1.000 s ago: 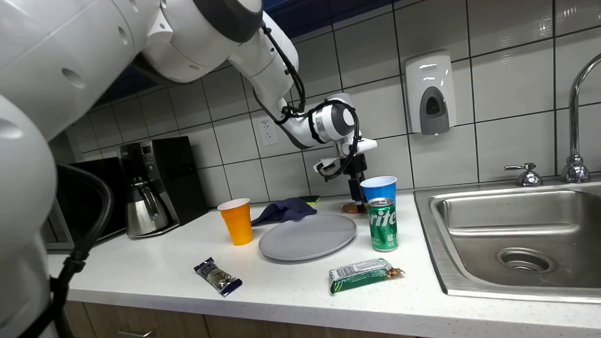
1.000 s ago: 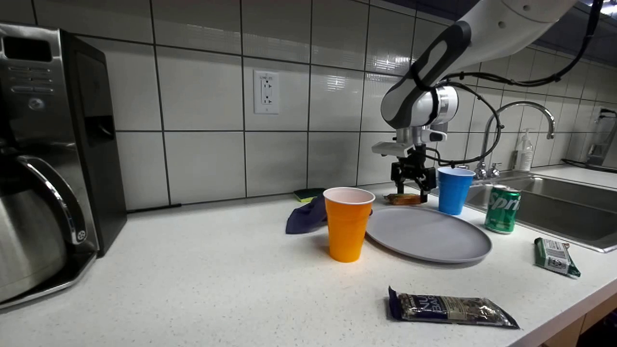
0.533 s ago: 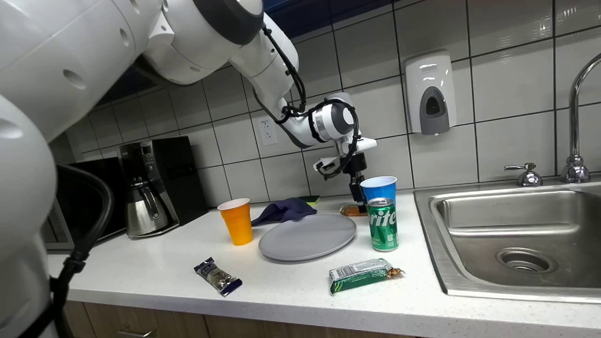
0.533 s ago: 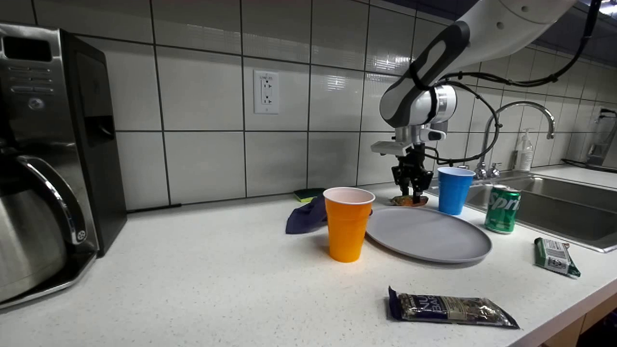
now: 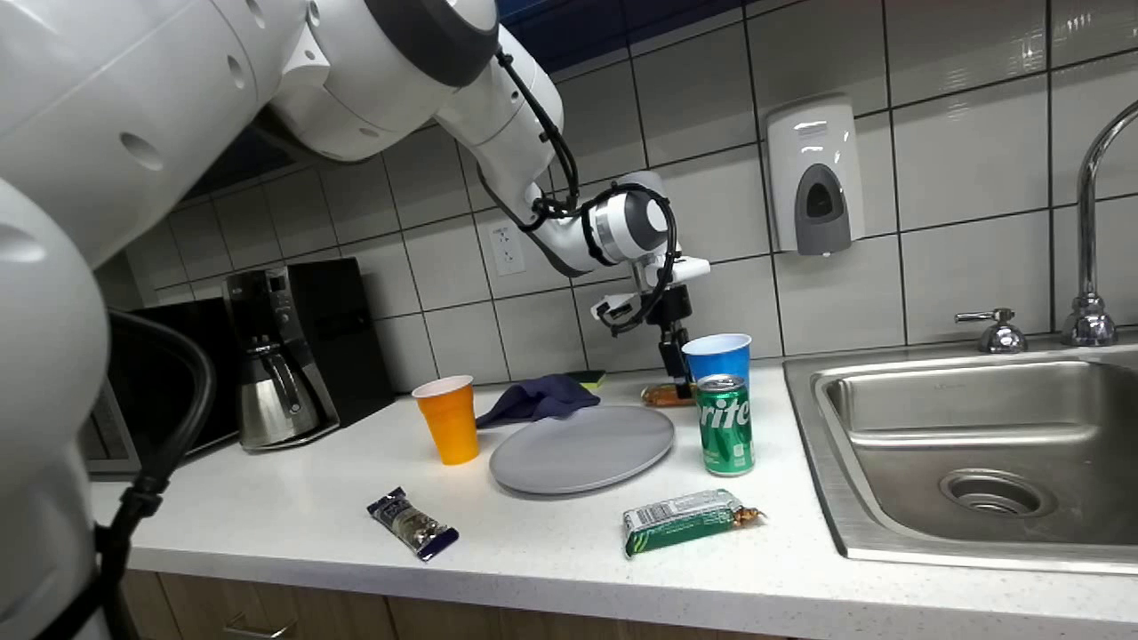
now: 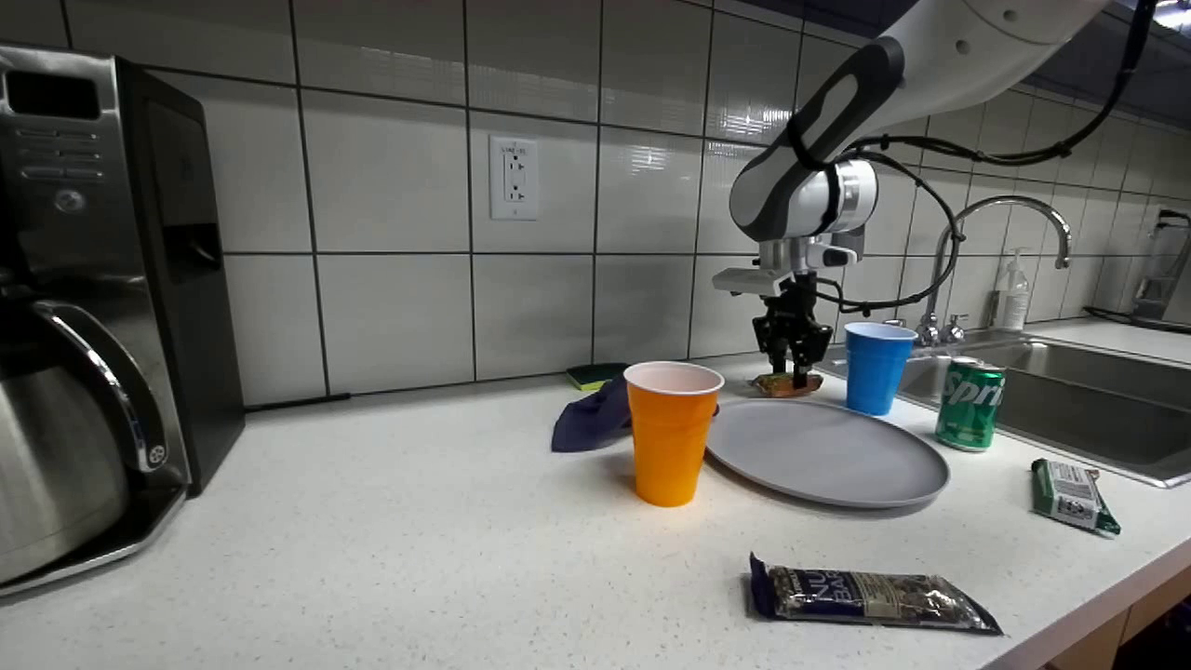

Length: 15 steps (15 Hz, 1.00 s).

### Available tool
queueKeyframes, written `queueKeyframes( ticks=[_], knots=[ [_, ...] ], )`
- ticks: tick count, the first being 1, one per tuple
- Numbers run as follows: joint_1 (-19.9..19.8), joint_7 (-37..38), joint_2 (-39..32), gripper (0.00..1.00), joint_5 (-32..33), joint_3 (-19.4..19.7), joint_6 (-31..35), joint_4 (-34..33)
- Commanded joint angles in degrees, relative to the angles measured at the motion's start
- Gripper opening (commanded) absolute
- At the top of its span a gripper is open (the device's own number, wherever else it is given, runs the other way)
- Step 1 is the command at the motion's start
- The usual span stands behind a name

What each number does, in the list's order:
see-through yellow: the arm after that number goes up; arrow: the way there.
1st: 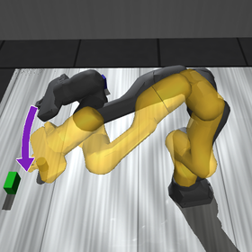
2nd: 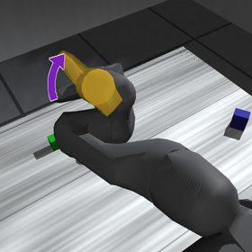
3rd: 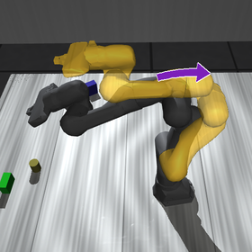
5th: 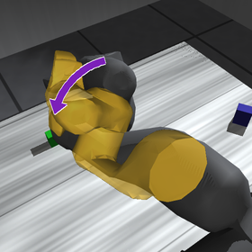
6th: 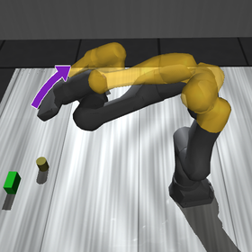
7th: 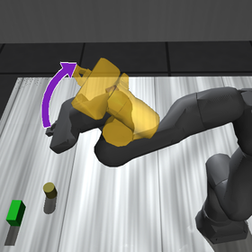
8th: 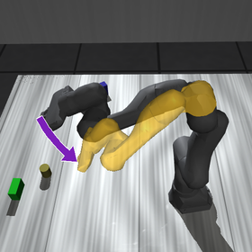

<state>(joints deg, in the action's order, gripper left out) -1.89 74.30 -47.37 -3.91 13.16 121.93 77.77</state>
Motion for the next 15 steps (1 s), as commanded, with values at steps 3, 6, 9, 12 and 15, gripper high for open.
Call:
queueKeyframes(
  ticks=[3,6,9,12,15],
  knots=[
    [1.3,1.5,1.4,0.16,1.1,-0.6,-2.3,-1.6],
    [2.9,1.5,3.4,0.16,1.6,-0.7,-1.9,0.4],
    [4.7,1.4,5.5,0.16,2.6,-0.6,-1.3,2.6],
    [6.3,1.4,7.2,0.16,3.8,-0.8,-0.9,4.8],
    [7.8,1.6,8.6,0.16,4.9,-0.8,-0.3,7.2]
  ],
)
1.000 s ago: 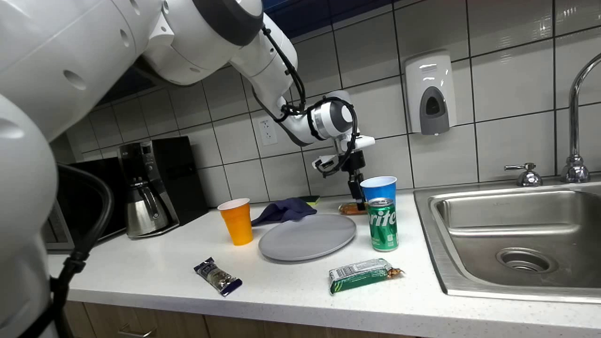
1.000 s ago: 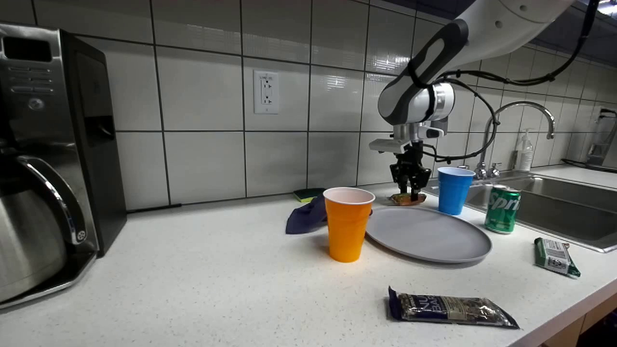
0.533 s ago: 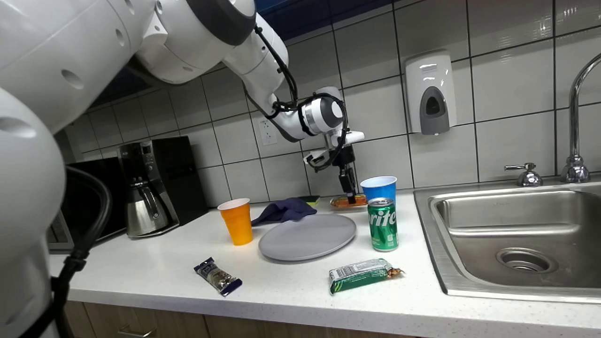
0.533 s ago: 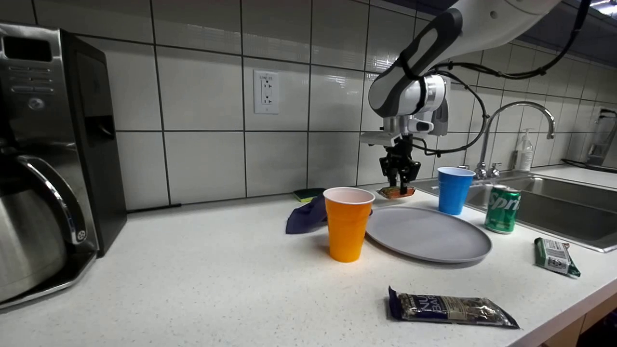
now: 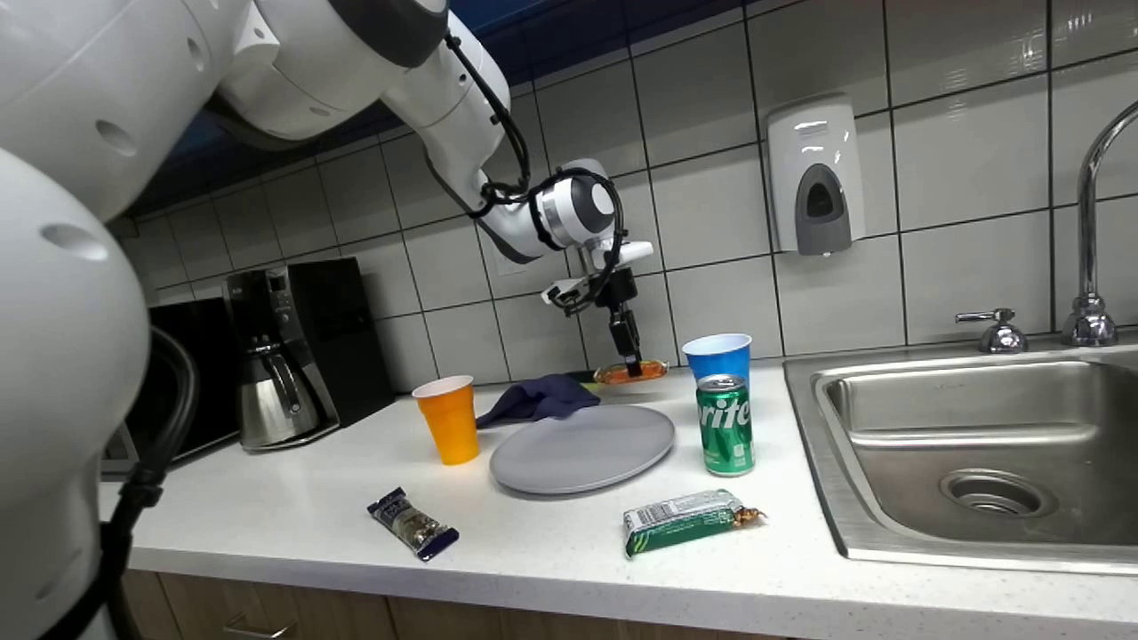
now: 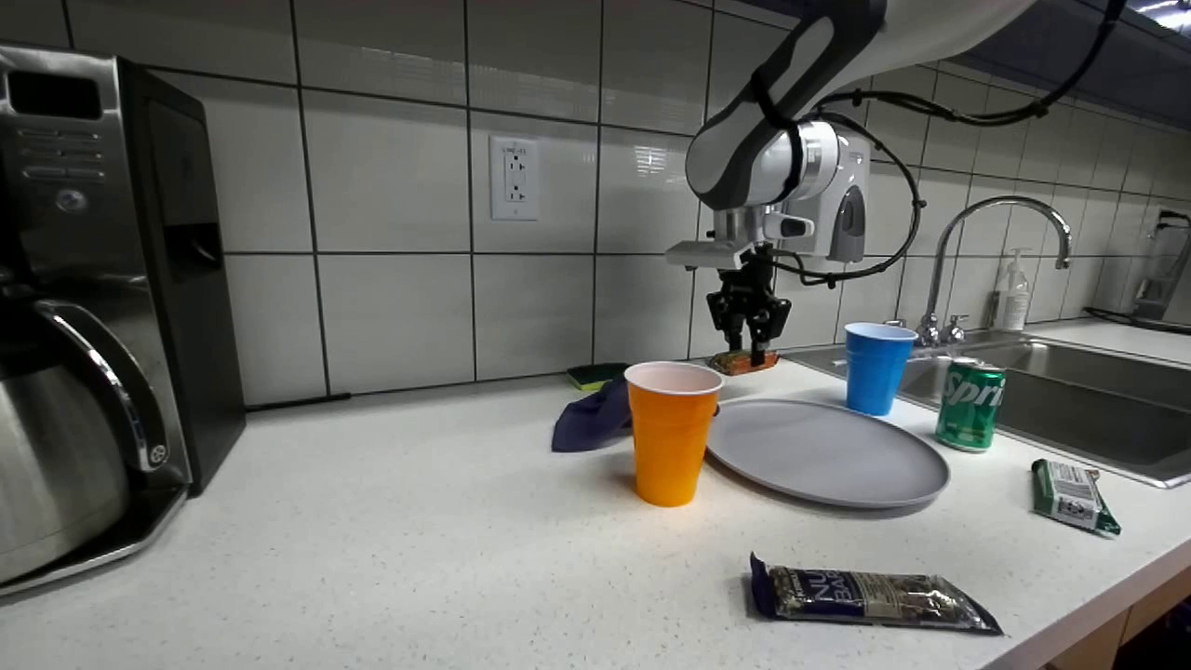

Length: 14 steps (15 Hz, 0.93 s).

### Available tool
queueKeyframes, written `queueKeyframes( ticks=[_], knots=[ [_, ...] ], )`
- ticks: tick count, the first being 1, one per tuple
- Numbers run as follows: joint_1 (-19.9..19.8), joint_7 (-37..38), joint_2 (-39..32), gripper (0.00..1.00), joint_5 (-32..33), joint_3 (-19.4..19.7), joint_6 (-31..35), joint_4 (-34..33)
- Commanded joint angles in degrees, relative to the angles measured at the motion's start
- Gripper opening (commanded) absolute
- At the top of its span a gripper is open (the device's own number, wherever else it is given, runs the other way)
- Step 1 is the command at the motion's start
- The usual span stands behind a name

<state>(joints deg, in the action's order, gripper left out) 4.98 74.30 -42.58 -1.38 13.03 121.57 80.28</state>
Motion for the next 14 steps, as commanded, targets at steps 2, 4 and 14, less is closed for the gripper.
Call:
queueKeyframes(
  ticks=[2,4,14],
  knots=[
    [1.7,1.8,4.4,0.16,3.3,-0.7,0.4,6.3],
    [2.0,1.5,4.8,0.16,3.6,-1.1,0.5,7.8],
    [5.2,1.6,9.4,0.16,7.1,-1.7,3.2,16.5]
  ],
)
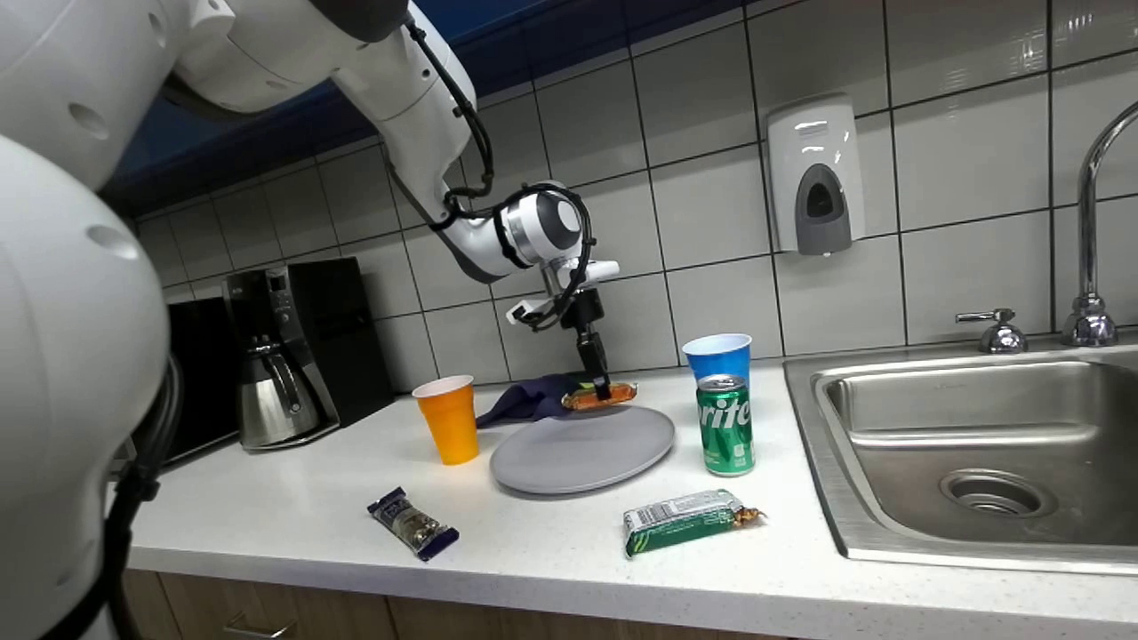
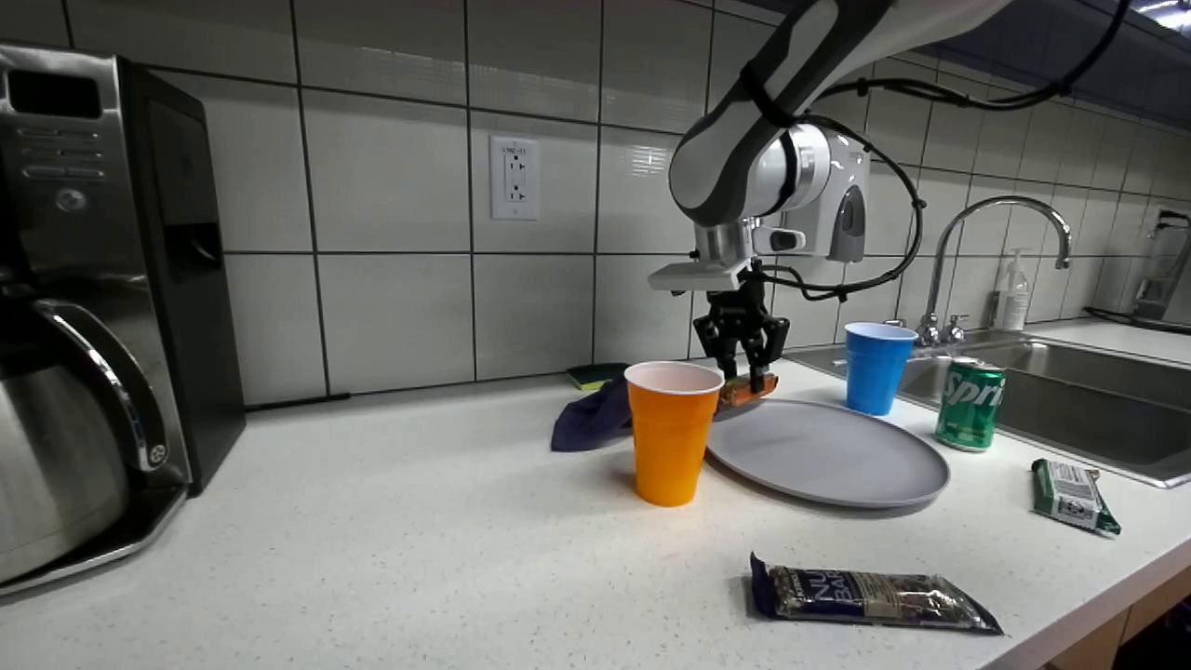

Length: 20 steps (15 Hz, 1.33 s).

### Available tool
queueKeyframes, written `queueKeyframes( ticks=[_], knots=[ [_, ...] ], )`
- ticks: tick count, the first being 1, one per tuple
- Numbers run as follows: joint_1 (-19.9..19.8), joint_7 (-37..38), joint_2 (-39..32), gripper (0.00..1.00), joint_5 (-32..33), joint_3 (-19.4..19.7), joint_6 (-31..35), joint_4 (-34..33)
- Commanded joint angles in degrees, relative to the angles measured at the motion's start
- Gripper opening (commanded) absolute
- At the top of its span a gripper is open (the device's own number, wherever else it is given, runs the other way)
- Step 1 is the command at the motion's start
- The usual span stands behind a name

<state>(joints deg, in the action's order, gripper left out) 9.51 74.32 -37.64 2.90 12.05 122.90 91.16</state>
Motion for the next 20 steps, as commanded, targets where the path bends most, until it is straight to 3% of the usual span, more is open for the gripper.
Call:
queueKeyframes(
  ticks=[1,8,9,11,14,15,20],
  knots=[
    [0.9,1.5,4.8,0.16,3.2,-0.9,1.9,6.2],
    [1.1,1.8,6.0,0.19,4.2,-1.6,2.2,9.3],
    [1.1,1.8,6.2,0.66,4.3,-1.6,2.4,9.6],
    [1.3,1.5,6.6,0.73,4.9,-1.5,2.5,10.2],
    [1.6,1.2,8.1,0.95,6.7,-1.5,2.7,11.9],
    [1.6,1.3,8.7,0.99,7.2,-1.5,2.7,12.6],
    [2.2,1.0,14.6,1.0,11.3,-1.9,4.0,18.6]
  ],
)
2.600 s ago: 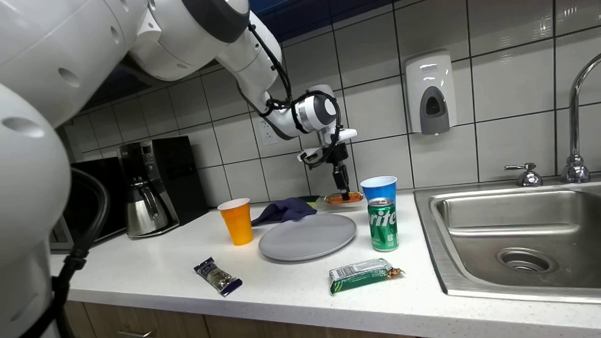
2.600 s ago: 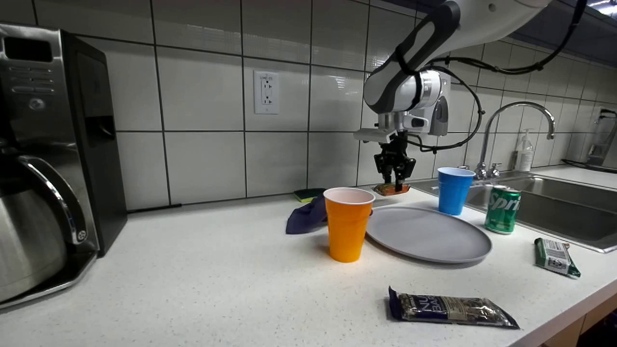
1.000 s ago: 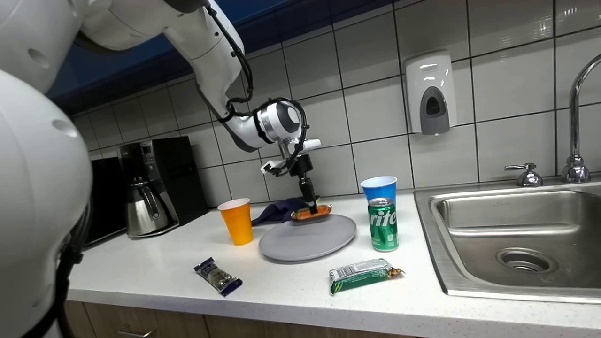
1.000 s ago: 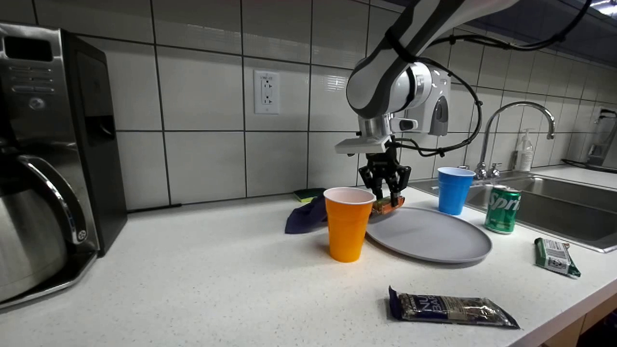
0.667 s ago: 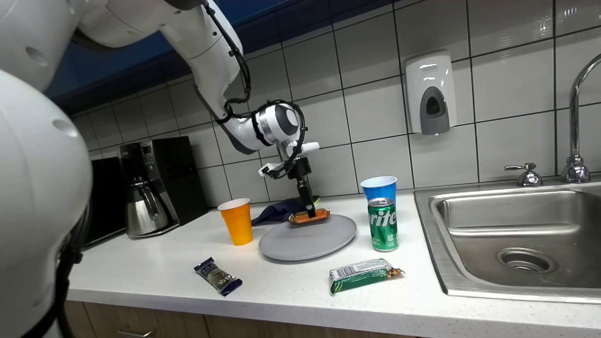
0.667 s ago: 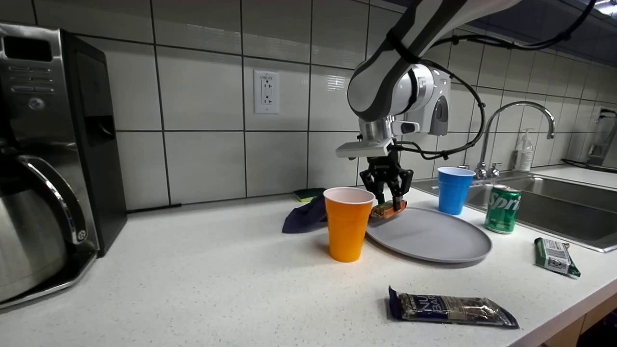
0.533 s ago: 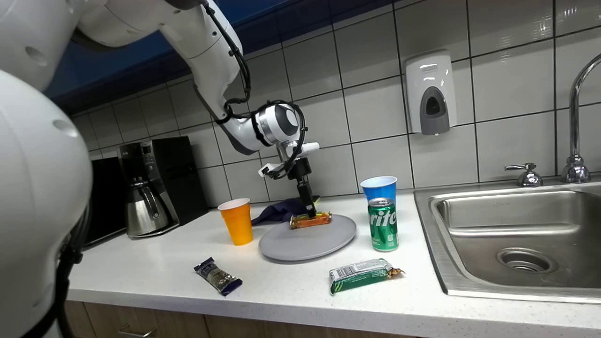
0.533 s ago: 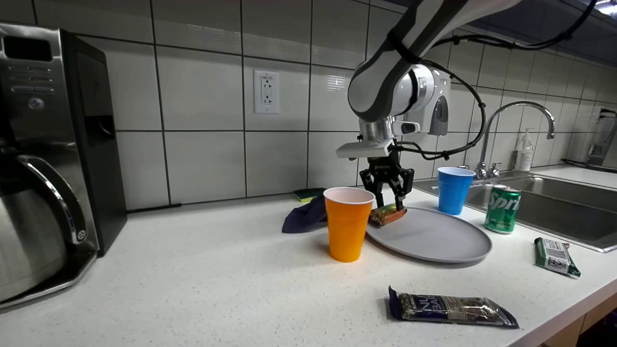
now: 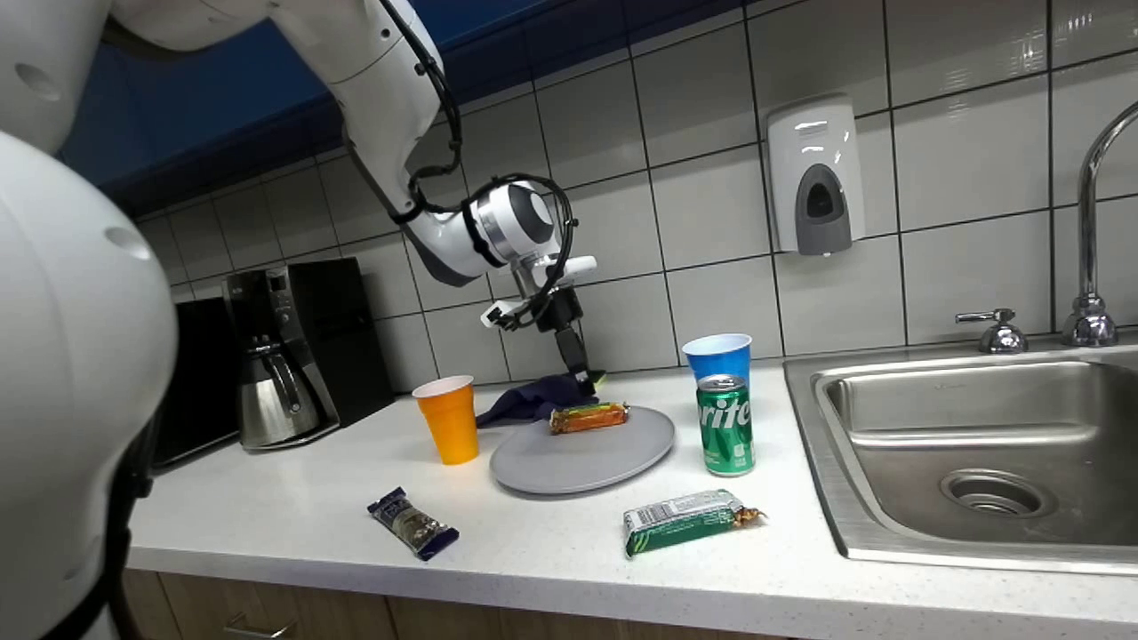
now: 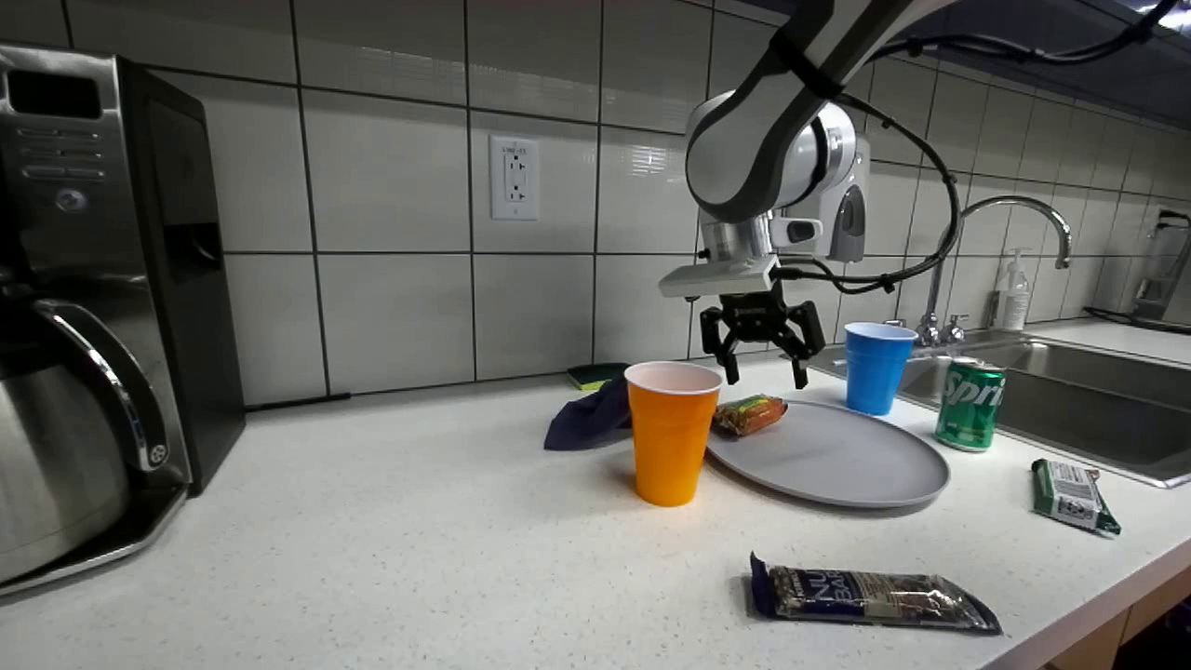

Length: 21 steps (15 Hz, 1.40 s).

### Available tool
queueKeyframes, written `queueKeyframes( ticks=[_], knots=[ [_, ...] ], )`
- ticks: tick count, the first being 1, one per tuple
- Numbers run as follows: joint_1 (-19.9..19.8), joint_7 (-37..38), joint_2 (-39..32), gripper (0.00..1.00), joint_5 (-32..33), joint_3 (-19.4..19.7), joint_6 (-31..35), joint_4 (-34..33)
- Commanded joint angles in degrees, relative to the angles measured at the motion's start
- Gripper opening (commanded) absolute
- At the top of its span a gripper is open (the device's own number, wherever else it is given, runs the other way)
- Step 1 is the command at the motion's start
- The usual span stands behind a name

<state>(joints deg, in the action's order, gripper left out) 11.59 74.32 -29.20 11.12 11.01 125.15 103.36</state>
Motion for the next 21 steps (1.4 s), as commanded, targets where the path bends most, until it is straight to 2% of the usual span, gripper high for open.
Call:
queueKeyframes(
  ticks=[1,7,21],
  knots=[
    [0.3,0.9,7.5,1.0,3.9,-1.1,2.1,7.8],
    [-0.5,0.3,15.4,1.0,6.8,-3.5,2.7,15.6],
    [-4.4,0.5,29.8,1.0,5.9,-7.4,1.9,29.1]
  ],
)
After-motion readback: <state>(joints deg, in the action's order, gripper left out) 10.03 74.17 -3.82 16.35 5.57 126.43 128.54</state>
